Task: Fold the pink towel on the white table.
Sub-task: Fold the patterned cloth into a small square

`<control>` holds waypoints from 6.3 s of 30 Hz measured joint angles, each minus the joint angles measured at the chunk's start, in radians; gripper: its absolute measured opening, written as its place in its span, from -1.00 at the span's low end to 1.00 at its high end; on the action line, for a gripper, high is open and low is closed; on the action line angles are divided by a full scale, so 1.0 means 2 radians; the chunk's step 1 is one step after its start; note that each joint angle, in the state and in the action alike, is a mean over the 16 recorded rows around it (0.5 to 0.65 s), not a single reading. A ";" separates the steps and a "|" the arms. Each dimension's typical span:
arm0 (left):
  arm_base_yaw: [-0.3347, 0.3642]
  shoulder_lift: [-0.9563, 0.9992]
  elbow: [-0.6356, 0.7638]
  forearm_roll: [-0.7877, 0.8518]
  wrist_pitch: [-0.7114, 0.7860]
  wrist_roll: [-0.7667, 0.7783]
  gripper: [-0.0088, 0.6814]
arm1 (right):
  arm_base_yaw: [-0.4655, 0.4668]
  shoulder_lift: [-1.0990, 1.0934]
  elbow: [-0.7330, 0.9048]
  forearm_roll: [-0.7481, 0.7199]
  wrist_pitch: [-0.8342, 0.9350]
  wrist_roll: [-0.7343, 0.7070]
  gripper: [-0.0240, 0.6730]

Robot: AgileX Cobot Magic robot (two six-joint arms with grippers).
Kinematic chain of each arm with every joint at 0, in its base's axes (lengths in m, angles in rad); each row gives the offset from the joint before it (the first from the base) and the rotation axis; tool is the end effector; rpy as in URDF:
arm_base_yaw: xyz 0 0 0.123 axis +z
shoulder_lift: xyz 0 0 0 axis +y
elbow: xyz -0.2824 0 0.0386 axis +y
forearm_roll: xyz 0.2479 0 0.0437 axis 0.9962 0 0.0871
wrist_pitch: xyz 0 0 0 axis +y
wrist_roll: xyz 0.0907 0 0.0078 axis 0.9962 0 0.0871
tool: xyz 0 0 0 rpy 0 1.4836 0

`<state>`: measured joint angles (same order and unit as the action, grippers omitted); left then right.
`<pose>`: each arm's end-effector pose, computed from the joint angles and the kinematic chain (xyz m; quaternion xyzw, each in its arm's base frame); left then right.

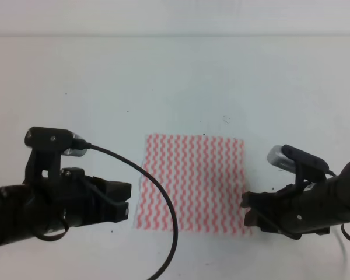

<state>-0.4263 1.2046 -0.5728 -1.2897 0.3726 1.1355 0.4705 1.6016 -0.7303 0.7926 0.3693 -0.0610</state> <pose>0.1948 -0.1236 0.2376 0.2061 0.8614 -0.2738 0.3749 0.2425 0.1497 0.1662 0.0749 0.9557 0.2454 0.1443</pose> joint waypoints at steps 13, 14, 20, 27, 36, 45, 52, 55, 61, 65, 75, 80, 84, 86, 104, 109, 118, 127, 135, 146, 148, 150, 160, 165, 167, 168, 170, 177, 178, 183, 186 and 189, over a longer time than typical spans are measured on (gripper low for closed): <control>0.000 0.000 0.000 0.000 0.001 0.000 -0.98 | -0.001 0.032 -0.011 0.002 0.005 0.002 -0.19; 0.000 0.000 0.000 0.000 0.001 0.000 -0.98 | -0.001 0.034 -0.013 0.003 0.006 0.002 -0.19; 0.000 0.000 0.000 0.000 0.003 0.001 -0.99 | -0.001 0.045 -0.022 0.003 0.021 0.002 -0.19; 0.000 0.000 0.000 0.000 0.006 0.001 -0.99 | -0.001 0.050 -0.026 0.002 0.048 0.002 -0.19; 0.000 0.000 0.000 0.001 0.007 0.002 -0.99 | -0.001 0.050 -0.027 0.006 0.063 0.002 -0.21; 0.000 0.000 0.000 0.001 0.007 0.002 -0.99 | -0.001 0.050 -0.027 0.016 0.053 0.002 -0.24; 0.000 0.000 0.000 0.001 0.009 0.002 -0.99 | -0.001 0.050 -0.027 0.020 0.048 0.003 -0.28; 0.000 0.000 0.000 0.001 0.011 0.002 -0.99 | -0.001 0.050 -0.028 0.020 0.046 0.003 -0.31; 0.000 0.000 0.000 0.001 0.014 0.003 -0.99 | -0.001 0.050 -0.028 0.018 0.043 0.003 -0.46; 0.000 0.000 0.000 0.001 0.015 0.003 -0.99 | -0.001 0.050 -0.027 0.016 0.041 0.003 -0.61; 0.000 0.000 0.000 0.001 0.013 0.031 -0.99 | -0.001 0.050 -0.038 0.014 0.041 0.001 -0.92; 0.000 0.000 0.000 0.001 0.009 0.071 -0.99 | -0.001 0.051 -0.052 0.014 0.044 -0.003 -0.97; 0.000 0.000 0.000 0.001 0.004 0.111 -0.99 | -0.001 0.051 -0.066 0.014 0.045 -0.006 -0.98; 0.000 0.000 0.000 0.001 0.002 0.134 -0.99 | -0.001 0.052 -0.074 0.014 0.044 -0.007 -0.98; 0.000 0.042 0.000 -0.025 0.007 0.296 -0.95 | -0.001 0.050 -0.119 0.013 -0.004 -0.025 -0.98; 0.000 0.071 0.000 -0.047 0.020 0.344 -0.73 | -0.001 0.050 -0.120 0.013 -0.010 -0.029 -0.98; 0.000 0.112 0.000 -0.100 0.029 0.488 -0.11 | -0.001 0.050 -0.120 0.015 -0.013 -0.037 -0.98; 0.000 0.144 -0.001 -0.131 0.009 0.624 0.19 | -0.001 0.050 -0.120 0.014 -0.013 -0.038 -0.98; 0.000 0.167 -0.001 -0.180 -0.014 0.708 0.20 | -0.001 0.051 -0.120 0.013 -0.014 -0.041 -0.98; 0.000 0.200 -0.003 -0.228 -0.020 0.776 0.20 | -0.001 0.056 -0.120 0.012 -0.017 -0.045 -0.98; 0.000 0.208 -0.006 -0.228 -0.017 0.782 0.20 | -0.001 0.056 -0.120 0.012 -0.018 -0.046 -0.98; 0.000 0.215 -0.008 -0.229 -0.015 0.786 0.20 | -0.001 0.057 -0.120 0.012 -0.018 -0.046 -0.98; 0.000 0.236 -0.022 -0.229 -0.024 0.798 0.13 | -0.001 0.055 -0.120 0.012 -0.018 -0.047 -0.98; -0.001 0.237 -0.024 -0.229 -0.035 0.795 0.00 | -0.001 0.055 -0.120 0.012 -0.017 -0.048 -0.98; -0.001 0.237 -0.024 -0.229 -0.037 0.794 -0.09 | -0.001 0.054 -0.120 0.012 -0.017 -0.048 -0.98; -0.001 0.238 -0.024 -0.229 -0.037 0.793 -0.14 | -0.001 0.053 -0.120 0.012 -0.017 -0.049 -0.98; -0.001 0.238 -0.024 -0.229 -0.035 0.792 -0.26 | -0.001 0.053 -0.120 0.012 -0.016 -0.049 -0.98; -0.001 0.238 -0.023 -0.229 -0.021 0.780 -0.68 | -0.001 0.051 -0.120 0.012 -0.016 -0.048 -0.98; -0.001 0.238 -0.023 -0.229 -0.018 0.779 -0.74 | -0.001 0.051 -0.120 0.013 -0.016 -0.048 -0.98; -0.001 0.240 -0.025 -0.229 -0.005 0.761 -0.93 | -0.001 0.051 -0.120 0.012 -0.016 -0.047 -0.98; -0.001 0.241 -0.030 -0.229 -0.001 0.741 -0.97 | -0.001 0.052 -0.120 0.012 -0.017 -0.047 -0.98; -0.001 0.241 -0.037 -0.229 0.003 0.718 -0.98 | -0.001 0.054 -0.120 0.012 -0.018 -0.046 -0.98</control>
<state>-0.4280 1.6869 -0.6468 -1.7468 0.3785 2.5707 0.4681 1.7090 -0.9695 0.8171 0.3326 -0.1536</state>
